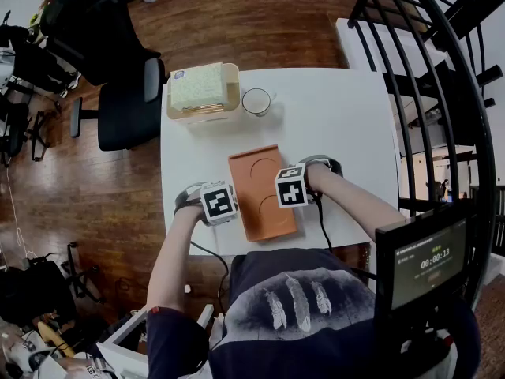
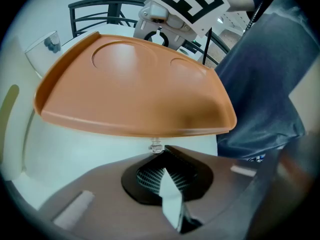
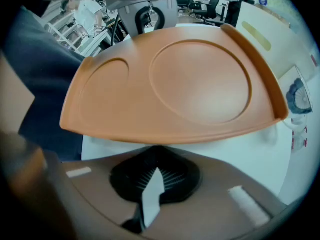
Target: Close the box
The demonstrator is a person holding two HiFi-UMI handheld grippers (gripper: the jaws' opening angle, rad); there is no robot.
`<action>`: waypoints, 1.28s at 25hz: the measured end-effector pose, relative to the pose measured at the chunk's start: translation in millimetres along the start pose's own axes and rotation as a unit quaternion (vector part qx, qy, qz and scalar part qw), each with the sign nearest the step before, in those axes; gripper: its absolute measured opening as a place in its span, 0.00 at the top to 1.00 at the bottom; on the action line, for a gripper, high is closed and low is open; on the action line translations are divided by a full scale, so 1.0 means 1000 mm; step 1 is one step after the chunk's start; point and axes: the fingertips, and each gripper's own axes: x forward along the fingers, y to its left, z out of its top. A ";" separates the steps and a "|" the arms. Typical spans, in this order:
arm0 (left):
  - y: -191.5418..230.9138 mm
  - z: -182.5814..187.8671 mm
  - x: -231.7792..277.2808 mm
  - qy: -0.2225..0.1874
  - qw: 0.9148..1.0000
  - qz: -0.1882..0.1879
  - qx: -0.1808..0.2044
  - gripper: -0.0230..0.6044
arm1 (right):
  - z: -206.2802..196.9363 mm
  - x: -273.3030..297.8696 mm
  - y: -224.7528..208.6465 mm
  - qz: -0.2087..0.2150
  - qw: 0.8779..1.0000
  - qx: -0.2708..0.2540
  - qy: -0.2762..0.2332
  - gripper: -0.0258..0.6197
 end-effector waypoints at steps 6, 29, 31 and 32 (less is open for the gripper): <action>-0.001 0.012 0.007 -0.016 1.000 -0.008 -0.005 0.94 | 0.000 0.000 0.000 -0.004 1.000 0.004 0.001 0.95; -0.012 -0.052 -0.026 0.069 0.994 -0.019 -0.087 0.94 | -0.005 -0.014 0.004 -0.012 0.998 0.053 -0.029 0.95; -0.011 -0.059 -0.028 0.076 0.993 -0.006 -0.090 0.94 | -0.002 -0.013 0.002 -0.014 0.998 0.053 -0.038 0.95; -0.011 -0.059 -0.027 0.074 0.993 -0.001 -0.090 0.94 | -0.001 -0.012 0.002 -0.016 0.998 0.051 -0.043 0.95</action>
